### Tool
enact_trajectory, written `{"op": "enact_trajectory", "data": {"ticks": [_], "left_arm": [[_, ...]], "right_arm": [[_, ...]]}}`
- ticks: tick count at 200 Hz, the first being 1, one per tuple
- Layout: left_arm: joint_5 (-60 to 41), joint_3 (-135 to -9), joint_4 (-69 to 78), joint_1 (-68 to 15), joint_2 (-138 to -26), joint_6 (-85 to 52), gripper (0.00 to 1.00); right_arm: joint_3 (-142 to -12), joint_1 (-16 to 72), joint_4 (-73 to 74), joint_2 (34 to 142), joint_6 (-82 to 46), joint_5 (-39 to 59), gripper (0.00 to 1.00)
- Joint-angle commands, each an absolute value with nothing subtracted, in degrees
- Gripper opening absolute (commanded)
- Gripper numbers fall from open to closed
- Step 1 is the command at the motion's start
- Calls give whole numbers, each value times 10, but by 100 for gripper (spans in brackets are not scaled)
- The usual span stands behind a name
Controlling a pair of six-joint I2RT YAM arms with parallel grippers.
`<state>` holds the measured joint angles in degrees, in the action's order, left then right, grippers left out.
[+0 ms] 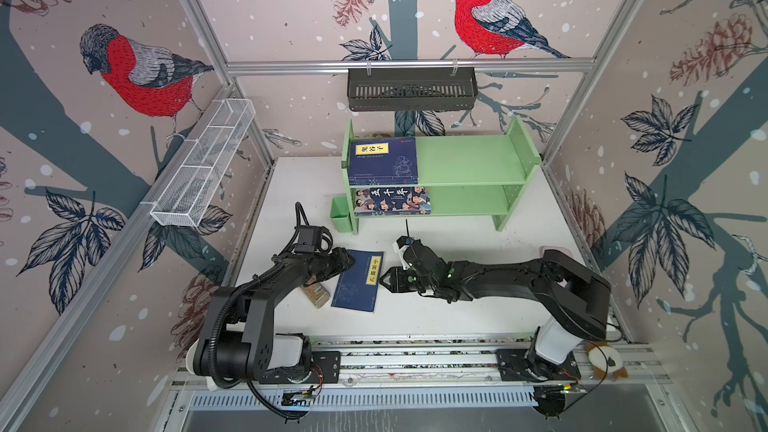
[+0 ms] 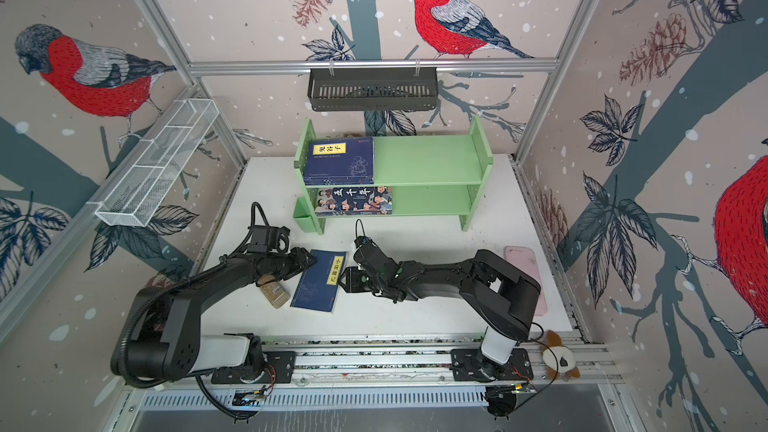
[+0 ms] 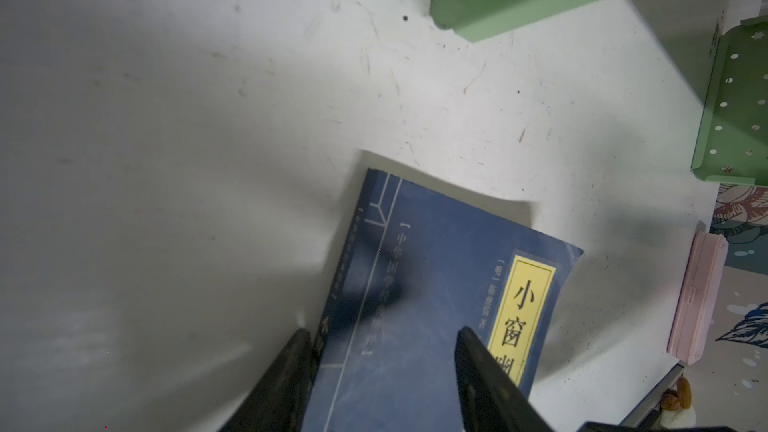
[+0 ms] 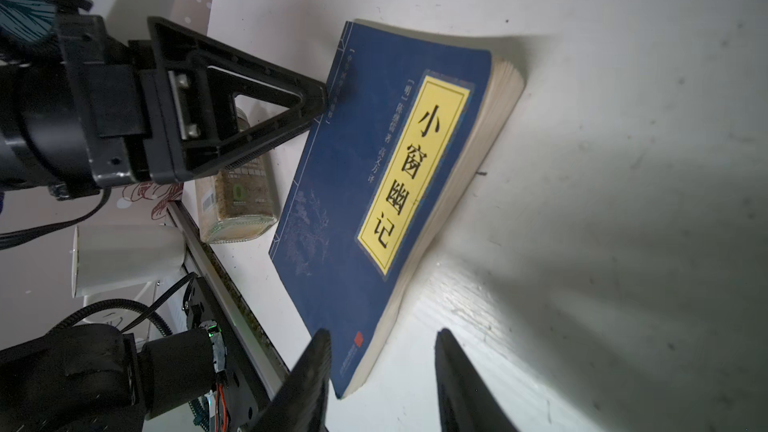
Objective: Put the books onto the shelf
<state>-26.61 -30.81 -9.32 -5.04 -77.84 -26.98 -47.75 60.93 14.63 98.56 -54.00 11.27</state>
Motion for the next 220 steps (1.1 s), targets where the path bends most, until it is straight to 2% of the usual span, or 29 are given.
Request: {"op": "enact_trajectory", "data": {"ticks": [1, 78, 114, 131, 145, 161, 176, 187, 220], "left_arm": [[-273, -308, -89, -52, -782, -269, 55], [-334, -287, -45, -71, -789, -295, 54], [-369, -268, -18, -75, -777, -322, 54], [-383, -262, -7, -77, -772, -333, 54], [-395, -256, 3, -79, -767, -344, 54], [-411, -248, 19, -82, -761, -357, 54], [-417, -241, 25, -85, -755, -363, 54], [-415, -238, 25, -86, -749, -362, 54], [-394, -223, 20, -86, -729, -354, 54]], "right_arm": [[-489, 609, 167, 1011, -558, 111, 42], [-495, 594, 160, 1041, -566, 107, 37], [-495, 577, 153, 1039, -554, 105, 30], [-497, 564, 143, 1037, -539, 102, 22], [-497, 550, 137, 1035, -526, 102, 21], [-499, 535, 121, 1029, -504, 98, 25], [-497, 527, 107, 1015, -484, 98, 36], [-490, 522, 99, 1000, -471, 98, 40], [-450, 512, 107, 951, -453, 137, 47]]}}
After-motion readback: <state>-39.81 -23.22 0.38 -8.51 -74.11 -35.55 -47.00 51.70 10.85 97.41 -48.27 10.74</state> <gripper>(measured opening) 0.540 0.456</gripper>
